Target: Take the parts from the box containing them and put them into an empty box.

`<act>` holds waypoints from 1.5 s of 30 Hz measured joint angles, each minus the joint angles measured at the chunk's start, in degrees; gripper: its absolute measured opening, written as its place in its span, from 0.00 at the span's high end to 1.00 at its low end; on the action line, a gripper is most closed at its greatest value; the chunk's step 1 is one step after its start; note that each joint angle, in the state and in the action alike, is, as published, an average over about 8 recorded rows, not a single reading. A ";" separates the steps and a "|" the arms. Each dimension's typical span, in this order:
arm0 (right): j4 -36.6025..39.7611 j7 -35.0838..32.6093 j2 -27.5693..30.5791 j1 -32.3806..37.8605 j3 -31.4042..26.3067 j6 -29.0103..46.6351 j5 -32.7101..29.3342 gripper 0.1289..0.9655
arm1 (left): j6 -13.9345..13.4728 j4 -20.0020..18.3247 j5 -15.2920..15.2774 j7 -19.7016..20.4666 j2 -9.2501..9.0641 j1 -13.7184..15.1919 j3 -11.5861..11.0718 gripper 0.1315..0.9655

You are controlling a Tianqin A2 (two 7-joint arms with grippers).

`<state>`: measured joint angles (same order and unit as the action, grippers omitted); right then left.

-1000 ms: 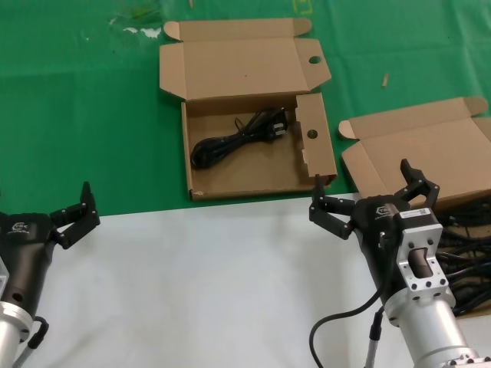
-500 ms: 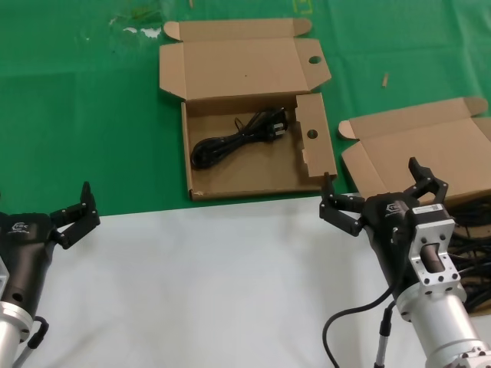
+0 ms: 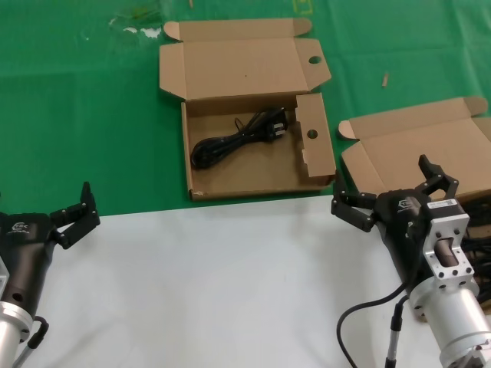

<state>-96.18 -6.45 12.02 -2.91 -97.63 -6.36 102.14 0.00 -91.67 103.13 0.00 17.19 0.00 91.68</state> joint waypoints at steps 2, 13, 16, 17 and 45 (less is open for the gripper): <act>0.21 0.31 0.25 0.14 0.28 0.30 0.05 0.00 | 0.00 0.00 0.00 0.00 0.00 0.00 0.00 0.00; 1.38 1.97 1.58 0.89 1.82 1.94 0.30 0.00 | 0.00 0.00 0.00 0.00 0.00 0.00 0.00 0.00; 1.69 2.43 1.94 1.09 2.24 2.39 0.37 0.00 | 0.00 0.00 0.00 0.00 0.00 0.00 0.00 0.00; 1.80 2.57 2.06 1.16 2.37 2.53 0.39 0.00 | 0.00 0.00 0.00 0.00 0.00 0.00 0.00 0.00; 4.24 6.07 4.86 2.73 5.60 5.97 0.93 0.00 | 0.00 0.00 0.00 0.00 0.00 0.00 0.00 0.00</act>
<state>-91.94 -0.38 16.88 -0.17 -92.03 -0.39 103.07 0.00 -91.67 103.13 0.00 17.19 0.00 91.67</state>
